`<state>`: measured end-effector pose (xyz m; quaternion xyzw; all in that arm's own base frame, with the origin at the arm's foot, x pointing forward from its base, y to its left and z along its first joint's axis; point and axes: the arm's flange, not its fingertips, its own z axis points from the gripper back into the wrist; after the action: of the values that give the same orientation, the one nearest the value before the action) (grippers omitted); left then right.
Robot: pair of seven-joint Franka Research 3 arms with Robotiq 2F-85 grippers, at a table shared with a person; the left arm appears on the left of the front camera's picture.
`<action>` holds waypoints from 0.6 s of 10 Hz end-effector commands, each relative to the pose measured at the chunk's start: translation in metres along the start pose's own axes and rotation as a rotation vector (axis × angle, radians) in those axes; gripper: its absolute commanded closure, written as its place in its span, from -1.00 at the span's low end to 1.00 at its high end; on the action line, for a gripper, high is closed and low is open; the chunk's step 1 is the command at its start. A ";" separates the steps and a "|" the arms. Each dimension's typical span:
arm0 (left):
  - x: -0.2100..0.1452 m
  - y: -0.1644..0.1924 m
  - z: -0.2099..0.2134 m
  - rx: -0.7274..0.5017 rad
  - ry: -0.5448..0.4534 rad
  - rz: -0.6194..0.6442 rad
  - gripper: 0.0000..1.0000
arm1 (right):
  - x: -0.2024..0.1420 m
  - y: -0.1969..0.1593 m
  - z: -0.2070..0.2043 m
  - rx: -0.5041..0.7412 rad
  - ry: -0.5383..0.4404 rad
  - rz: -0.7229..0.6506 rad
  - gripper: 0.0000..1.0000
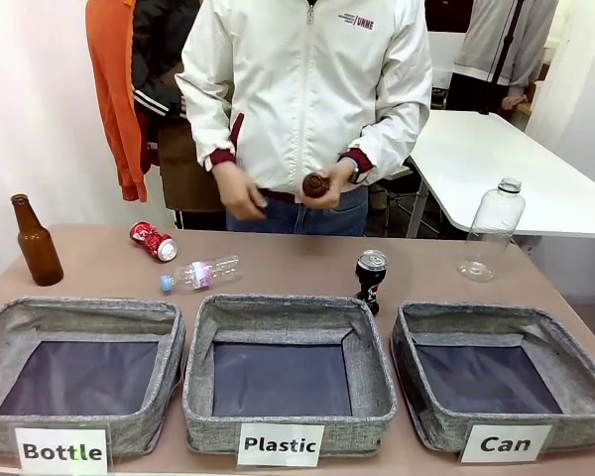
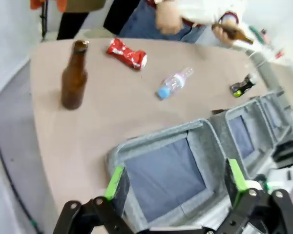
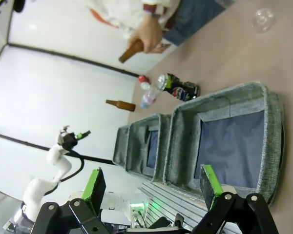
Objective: Sort the can waste into the basket.
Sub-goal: Pick up the can waste from the table and place it in the right Fabric basket.
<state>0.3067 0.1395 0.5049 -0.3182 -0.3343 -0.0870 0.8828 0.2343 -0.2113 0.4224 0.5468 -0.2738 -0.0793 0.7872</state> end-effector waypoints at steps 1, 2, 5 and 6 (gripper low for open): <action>0.007 -0.030 -0.043 0.103 0.088 -0.066 -1.00 | 0.004 0.000 0.002 0.020 -0.014 0.027 -1.00; 0.011 -0.052 -0.070 0.133 0.131 -0.124 -1.00 | 0.004 0.000 0.002 0.020 -0.014 0.027 -1.00; 0.030 -0.064 -0.074 0.115 0.124 -0.151 -1.00 | 0.004 0.000 0.002 0.020 -0.014 0.027 -1.00; 0.033 -0.075 -0.097 0.170 0.149 -0.157 -1.00 | 0.004 0.000 0.002 0.020 -0.014 0.027 -1.00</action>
<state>0.3579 0.0191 0.5064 -0.2059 -0.2958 -0.1499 0.9207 0.2343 -0.2120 0.4232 0.5460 -0.2741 -0.0792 0.7877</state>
